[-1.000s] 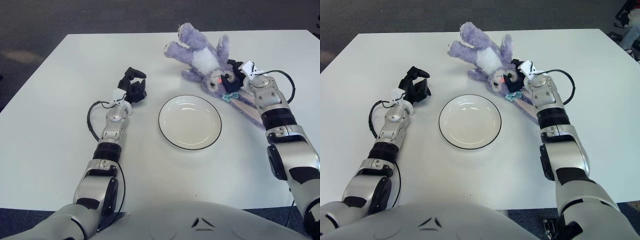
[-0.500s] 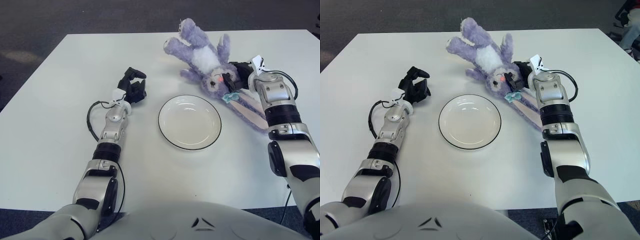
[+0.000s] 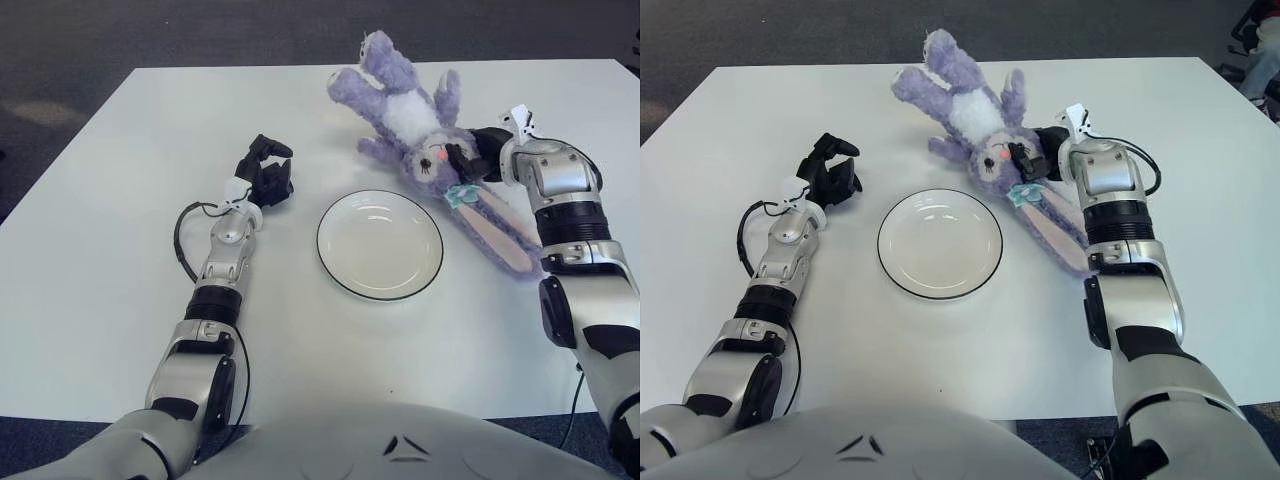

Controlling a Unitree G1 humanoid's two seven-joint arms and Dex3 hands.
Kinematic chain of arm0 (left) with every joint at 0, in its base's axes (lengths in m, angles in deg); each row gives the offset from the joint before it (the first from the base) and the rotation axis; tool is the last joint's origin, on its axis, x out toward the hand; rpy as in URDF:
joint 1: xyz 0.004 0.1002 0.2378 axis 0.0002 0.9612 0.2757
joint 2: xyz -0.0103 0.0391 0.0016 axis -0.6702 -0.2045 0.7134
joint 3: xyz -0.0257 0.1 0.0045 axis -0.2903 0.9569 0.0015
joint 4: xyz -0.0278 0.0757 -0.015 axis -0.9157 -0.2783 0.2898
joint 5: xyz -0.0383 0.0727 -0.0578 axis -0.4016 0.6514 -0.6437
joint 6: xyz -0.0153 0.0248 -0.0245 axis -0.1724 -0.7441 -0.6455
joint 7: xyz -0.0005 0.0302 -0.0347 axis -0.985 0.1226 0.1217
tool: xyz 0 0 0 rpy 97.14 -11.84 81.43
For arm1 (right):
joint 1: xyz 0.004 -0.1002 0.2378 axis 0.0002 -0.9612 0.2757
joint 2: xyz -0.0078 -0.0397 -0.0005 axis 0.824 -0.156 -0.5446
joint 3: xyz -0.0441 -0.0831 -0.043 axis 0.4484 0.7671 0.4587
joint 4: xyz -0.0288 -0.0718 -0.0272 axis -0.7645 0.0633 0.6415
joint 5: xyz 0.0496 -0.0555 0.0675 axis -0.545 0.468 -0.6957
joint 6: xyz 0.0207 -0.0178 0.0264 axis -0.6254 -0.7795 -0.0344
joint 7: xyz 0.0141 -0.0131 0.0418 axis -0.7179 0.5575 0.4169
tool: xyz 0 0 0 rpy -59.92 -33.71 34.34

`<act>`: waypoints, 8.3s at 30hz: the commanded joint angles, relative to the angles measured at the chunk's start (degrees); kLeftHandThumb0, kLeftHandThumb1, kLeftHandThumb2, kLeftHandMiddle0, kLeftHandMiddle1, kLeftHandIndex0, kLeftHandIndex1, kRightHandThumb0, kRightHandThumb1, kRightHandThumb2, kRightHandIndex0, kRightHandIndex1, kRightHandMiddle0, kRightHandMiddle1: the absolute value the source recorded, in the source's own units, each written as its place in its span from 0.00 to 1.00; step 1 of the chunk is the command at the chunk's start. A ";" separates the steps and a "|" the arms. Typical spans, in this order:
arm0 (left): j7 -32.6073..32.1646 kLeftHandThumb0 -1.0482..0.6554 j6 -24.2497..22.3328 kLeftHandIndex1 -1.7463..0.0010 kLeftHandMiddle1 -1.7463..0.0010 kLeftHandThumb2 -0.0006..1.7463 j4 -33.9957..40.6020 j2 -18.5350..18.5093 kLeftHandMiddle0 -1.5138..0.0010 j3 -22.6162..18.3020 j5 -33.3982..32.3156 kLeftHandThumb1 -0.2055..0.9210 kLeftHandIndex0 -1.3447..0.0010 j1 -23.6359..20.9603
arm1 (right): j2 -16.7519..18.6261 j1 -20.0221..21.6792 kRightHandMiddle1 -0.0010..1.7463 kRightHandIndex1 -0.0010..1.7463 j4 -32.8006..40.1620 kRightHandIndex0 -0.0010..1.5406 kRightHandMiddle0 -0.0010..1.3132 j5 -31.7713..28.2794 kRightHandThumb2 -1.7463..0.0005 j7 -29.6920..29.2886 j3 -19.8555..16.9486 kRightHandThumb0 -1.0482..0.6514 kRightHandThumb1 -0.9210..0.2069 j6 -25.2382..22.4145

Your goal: Put the doll into the plate.

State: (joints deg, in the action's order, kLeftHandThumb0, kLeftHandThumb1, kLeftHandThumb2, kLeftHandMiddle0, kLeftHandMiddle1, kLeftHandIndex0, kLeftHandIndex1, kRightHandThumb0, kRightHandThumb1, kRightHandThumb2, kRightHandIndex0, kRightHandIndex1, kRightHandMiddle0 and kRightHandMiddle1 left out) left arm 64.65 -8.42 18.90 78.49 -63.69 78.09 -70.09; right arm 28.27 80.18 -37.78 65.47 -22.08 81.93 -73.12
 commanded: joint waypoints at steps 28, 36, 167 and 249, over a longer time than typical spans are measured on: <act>0.91 0.40 -1.57 0.00 0.00 0.46 -3.10 -0.06 0.40 0.44 0.31 0.82 0.77 2.87 | -8.62 -2.04 1.00 0.88 27.01 0.60 0.47 -10.97 0.08 5.29 -2.63 0.62 0.81 -17.90; 0.80 0.40 -1.07 0.00 0.00 0.46 -3.99 -0.20 0.40 0.48 0.53 0.82 0.77 2.46 | -9.76 -4.07 1.00 0.83 30.13 0.61 0.47 -15.27 0.11 6.44 -6.22 0.62 0.80 -16.79; -2.67 0.39 -2.22 0.00 0.00 0.48 -2.23 2.39 0.41 2.15 2.39 0.80 0.75 2.77 | -20.51 -13.74 0.86 1.00 49.62 0.54 0.54 -18.88 0.11 9.66 6.33 0.61 0.78 -6.05; -3.54 0.39 -3.12 0.00 0.00 0.49 -0.97 2.94 0.39 2.07 2.88 0.78 0.75 3.01 | -15.46 -14.12 0.35 0.26 47.02 0.02 0.00 -26.02 0.44 3.80 -0.14 0.04 0.00 -11.30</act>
State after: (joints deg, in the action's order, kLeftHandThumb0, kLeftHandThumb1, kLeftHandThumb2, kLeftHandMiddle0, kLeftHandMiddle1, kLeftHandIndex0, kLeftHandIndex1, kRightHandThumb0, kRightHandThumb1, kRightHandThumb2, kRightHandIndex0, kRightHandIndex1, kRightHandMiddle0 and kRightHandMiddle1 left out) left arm 60.62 -9.92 20.27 80.80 -62.43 80.45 -70.26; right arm 12.73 65.09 8.73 39.72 -17.76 82.92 -84.28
